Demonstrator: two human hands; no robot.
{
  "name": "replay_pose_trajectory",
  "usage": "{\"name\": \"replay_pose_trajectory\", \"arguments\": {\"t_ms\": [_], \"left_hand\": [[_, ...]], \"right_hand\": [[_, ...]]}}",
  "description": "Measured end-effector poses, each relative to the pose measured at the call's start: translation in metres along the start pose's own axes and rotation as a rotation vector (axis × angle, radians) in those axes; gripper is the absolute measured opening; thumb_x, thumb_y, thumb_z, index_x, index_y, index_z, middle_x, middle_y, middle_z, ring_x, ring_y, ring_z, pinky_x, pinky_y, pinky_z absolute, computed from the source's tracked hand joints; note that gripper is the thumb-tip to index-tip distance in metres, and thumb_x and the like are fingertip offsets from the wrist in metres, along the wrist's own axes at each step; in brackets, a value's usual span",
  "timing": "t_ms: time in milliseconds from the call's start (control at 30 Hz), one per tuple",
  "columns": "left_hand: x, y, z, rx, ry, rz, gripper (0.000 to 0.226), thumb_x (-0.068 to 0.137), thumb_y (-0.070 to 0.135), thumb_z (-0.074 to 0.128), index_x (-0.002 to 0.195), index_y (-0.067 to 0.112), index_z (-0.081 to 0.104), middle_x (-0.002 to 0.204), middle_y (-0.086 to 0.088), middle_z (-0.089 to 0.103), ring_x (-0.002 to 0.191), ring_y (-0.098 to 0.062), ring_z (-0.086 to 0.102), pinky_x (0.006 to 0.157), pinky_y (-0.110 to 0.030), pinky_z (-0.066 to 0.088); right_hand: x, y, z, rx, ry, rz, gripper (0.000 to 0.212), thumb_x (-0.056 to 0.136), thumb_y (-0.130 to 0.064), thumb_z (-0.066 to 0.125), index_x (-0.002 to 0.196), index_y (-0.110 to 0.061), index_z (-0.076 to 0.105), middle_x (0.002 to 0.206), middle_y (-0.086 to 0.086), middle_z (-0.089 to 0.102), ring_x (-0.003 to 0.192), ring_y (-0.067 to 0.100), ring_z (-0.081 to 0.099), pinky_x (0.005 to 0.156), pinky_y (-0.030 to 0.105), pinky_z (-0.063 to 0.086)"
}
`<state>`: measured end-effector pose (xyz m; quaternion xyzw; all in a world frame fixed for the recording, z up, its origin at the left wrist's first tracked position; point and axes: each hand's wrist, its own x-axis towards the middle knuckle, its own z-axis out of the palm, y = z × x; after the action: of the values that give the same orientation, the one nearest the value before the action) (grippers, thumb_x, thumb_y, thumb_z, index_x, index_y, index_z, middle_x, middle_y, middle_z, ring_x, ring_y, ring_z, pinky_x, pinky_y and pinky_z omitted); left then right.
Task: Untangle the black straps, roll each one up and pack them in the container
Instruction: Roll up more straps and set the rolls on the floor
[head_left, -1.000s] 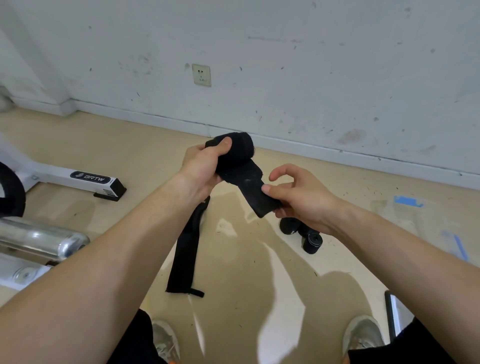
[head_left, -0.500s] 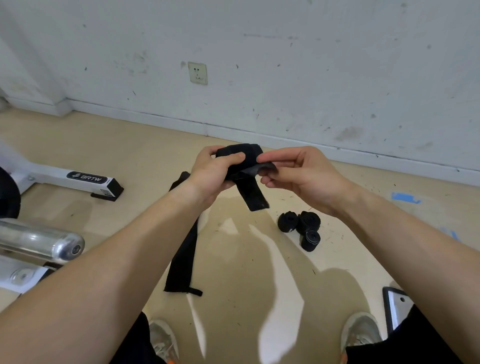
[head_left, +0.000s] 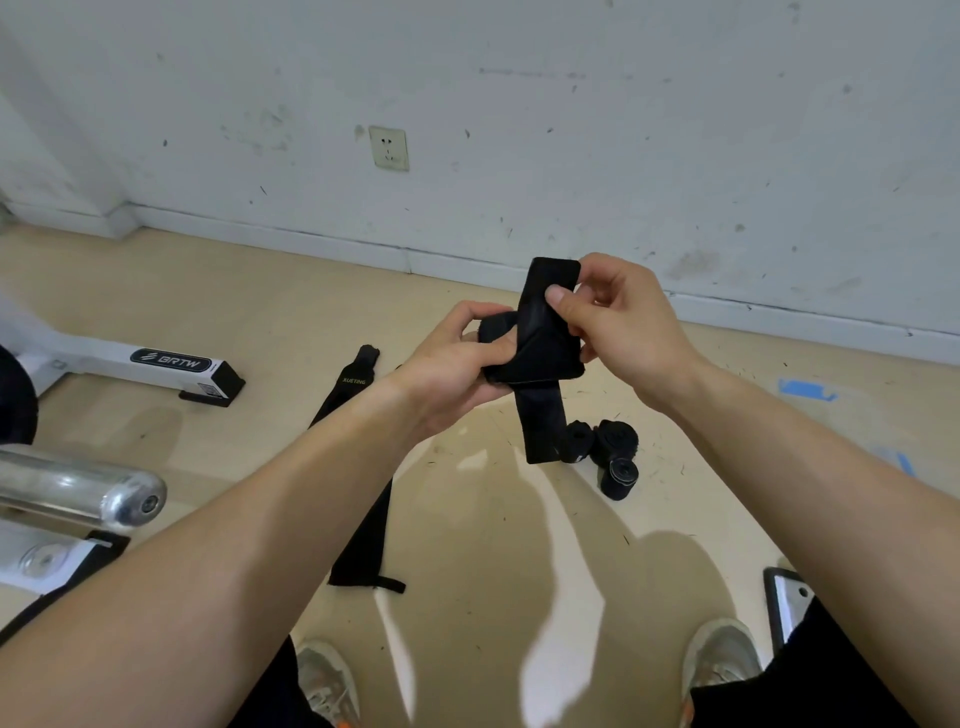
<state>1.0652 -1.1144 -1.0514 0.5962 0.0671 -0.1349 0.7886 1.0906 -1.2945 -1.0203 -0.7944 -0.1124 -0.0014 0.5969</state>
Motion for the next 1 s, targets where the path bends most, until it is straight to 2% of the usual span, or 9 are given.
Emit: {"name": "replay_pose_trajectory", "arguments": {"t_ms": [67, 233, 367, 467, 533, 667, 767, 867, 1000], "left_hand": [[-0.003, 0.001, 0.003, -0.033, -0.024, 0.006, 0.026, 0.1, 0.008, 0.062, 0.124, 0.014, 0.056, 0.118, -0.019, 0.066, 0.1, -0.028, 0.073, 0.085, -0.041, 0.063], [-0.006, 0.002, 0.005, -0.041, -0.061, 0.029, 0.034, 0.095, 0.017, 0.066, 0.127, 0.015, 0.057, 0.117, -0.015, 0.071, 0.102, -0.027, 0.074, 0.086, -0.039, 0.062], [-0.005, 0.007, 0.003, 0.152, -0.033, 0.094, 0.03, 0.092, 0.011, 0.074, 0.116, 0.025, 0.063, 0.122, -0.013, 0.068, 0.106, -0.029, 0.073, 0.088, -0.038, 0.06], [-0.005, 0.01, 0.003, 0.209, -0.055, 0.096, 0.033, 0.091, 0.01, 0.075, 0.118, 0.026, 0.062, 0.13, -0.015, 0.064, 0.113, -0.03, 0.07, 0.09, -0.039, 0.061], [-0.006, 0.01, 0.004, 0.223, -0.07, 0.094, 0.038, 0.09, 0.012, 0.078, 0.122, 0.024, 0.061, 0.133, -0.015, 0.063, 0.115, -0.028, 0.07, 0.093, -0.04, 0.06], [-0.007, 0.01, 0.005, 0.279, -0.054, 0.104, 0.056, 0.075, 0.027, 0.081, 0.127, 0.025, 0.06, 0.135, -0.012, 0.061, 0.119, -0.025, 0.068, 0.098, -0.043, 0.059], [-0.008, 0.01, 0.005, 0.31, -0.041, 0.109, 0.055, 0.073, 0.028, 0.081, 0.124, 0.028, 0.06, 0.136, -0.008, 0.061, 0.118, -0.024, 0.068, 0.1, -0.043, 0.058], [-0.009, 0.01, 0.004, 0.332, -0.038, 0.127, 0.052, 0.078, 0.021, 0.082, 0.125, 0.029, 0.059, 0.136, -0.007, 0.06, 0.117, -0.024, 0.068, 0.101, -0.043, 0.057], [-0.011, 0.01, 0.007, 0.375, -0.072, 0.153, 0.051, 0.09, 0.007, 0.076, 0.13, 0.026, 0.051, 0.133, -0.008, 0.062, 0.107, -0.025, 0.07, 0.098, -0.038, 0.058]], "right_hand": [[0.001, -0.001, -0.001, -0.003, 0.007, -0.012, 0.015, 0.098, -0.017, 0.065, 0.083, -0.019, 0.062, 0.054, -0.013, 0.05, 0.057, 0.006, 0.053, 0.05, 0.026, 0.045], [0.003, 0.002, -0.003, -0.02, 0.062, -0.021, 0.025, 0.098, -0.02, 0.065, 0.075, -0.026, 0.057, 0.053, -0.014, 0.05, 0.057, 0.006, 0.053, 0.059, 0.026, 0.042], [0.002, 0.006, -0.003, -0.111, 0.074, -0.057, 0.022, 0.097, -0.023, 0.065, 0.077, -0.022, 0.057, 0.06, -0.005, 0.051, 0.062, 0.016, 0.054, 0.061, 0.04, 0.05], [0.001, 0.008, -0.002, -0.141, 0.089, -0.067, 0.015, 0.095, -0.026, 0.066, 0.084, -0.017, 0.062, 0.061, -0.001, 0.049, 0.063, 0.019, 0.053, 0.065, 0.047, 0.054], [0.002, 0.008, -0.003, -0.159, 0.109, -0.062, 0.015, 0.094, -0.027, 0.067, 0.086, -0.014, 0.066, 0.06, 0.001, 0.049, 0.06, 0.019, 0.051, 0.062, 0.045, 0.052], [0.002, 0.011, -0.001, -0.161, 0.137, -0.019, 0.015, 0.093, -0.028, 0.07, 0.082, -0.017, 0.068, 0.052, -0.009, 0.044, 0.052, 0.011, 0.043, 0.058, 0.028, 0.038], [-0.001, 0.015, 0.003, -0.113, 0.15, 0.022, 0.016, 0.091, -0.028, 0.072, 0.081, -0.016, 0.069, 0.053, -0.008, 0.041, 0.054, 0.012, 0.04, 0.059, 0.027, 0.036], [-0.003, 0.015, 0.007, -0.044, 0.144, 0.059, 0.018, 0.091, -0.03, 0.071, 0.082, -0.016, 0.065, 0.066, -0.001, 0.039, 0.065, 0.016, 0.038, 0.064, 0.031, 0.035], [-0.004, 0.013, 0.012, 0.065, 0.11, 0.224, 0.014, 0.094, -0.03, 0.064, 0.088, -0.021, 0.055, 0.081, 0.002, 0.055, 0.068, 0.017, 0.051, 0.062, 0.03, 0.041]]}}
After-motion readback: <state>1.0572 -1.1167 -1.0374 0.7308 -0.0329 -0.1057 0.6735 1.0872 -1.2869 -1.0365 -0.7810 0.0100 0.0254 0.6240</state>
